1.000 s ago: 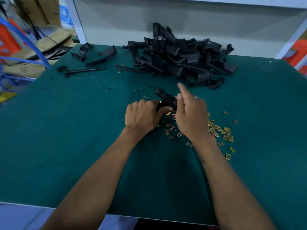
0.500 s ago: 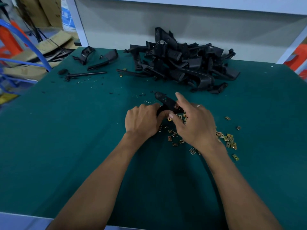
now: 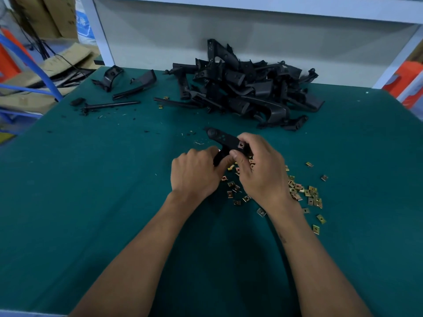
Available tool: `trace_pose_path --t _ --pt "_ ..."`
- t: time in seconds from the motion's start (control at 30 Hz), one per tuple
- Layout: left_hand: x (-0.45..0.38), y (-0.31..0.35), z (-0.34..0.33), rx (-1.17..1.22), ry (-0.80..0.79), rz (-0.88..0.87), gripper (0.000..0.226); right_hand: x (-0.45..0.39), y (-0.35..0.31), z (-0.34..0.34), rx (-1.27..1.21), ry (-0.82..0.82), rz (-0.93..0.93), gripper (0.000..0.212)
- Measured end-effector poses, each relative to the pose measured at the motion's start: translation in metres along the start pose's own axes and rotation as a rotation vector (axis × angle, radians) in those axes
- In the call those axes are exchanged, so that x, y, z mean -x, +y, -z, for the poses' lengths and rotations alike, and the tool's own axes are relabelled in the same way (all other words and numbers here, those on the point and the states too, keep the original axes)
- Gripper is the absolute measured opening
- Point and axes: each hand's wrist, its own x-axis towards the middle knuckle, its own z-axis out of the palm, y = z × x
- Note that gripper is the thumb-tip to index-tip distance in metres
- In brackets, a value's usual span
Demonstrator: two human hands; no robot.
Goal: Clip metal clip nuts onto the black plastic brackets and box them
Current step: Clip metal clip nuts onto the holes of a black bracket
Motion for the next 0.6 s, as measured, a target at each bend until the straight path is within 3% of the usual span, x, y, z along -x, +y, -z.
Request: trace_pose_path --t 0.3,0.47,0.6 --pt "0.001 0.003 -0.003 -0.024 0.012 0.014 0.066 0.005 0.003 -0.011 -0.085 0.026 -0.202 0.033" --pt "0.002 0.004 -0.003 -0.04 0.017 0.025 0.072 0.009 -0.002 -0.017 0.007 0.095 -0.189 0.028" --pt "0.002 0.001 -0.003 -0.022 0.017 0.014 0.075 0.0 -0.001 -0.007 -0.268 0.019 -0.206 0.018"
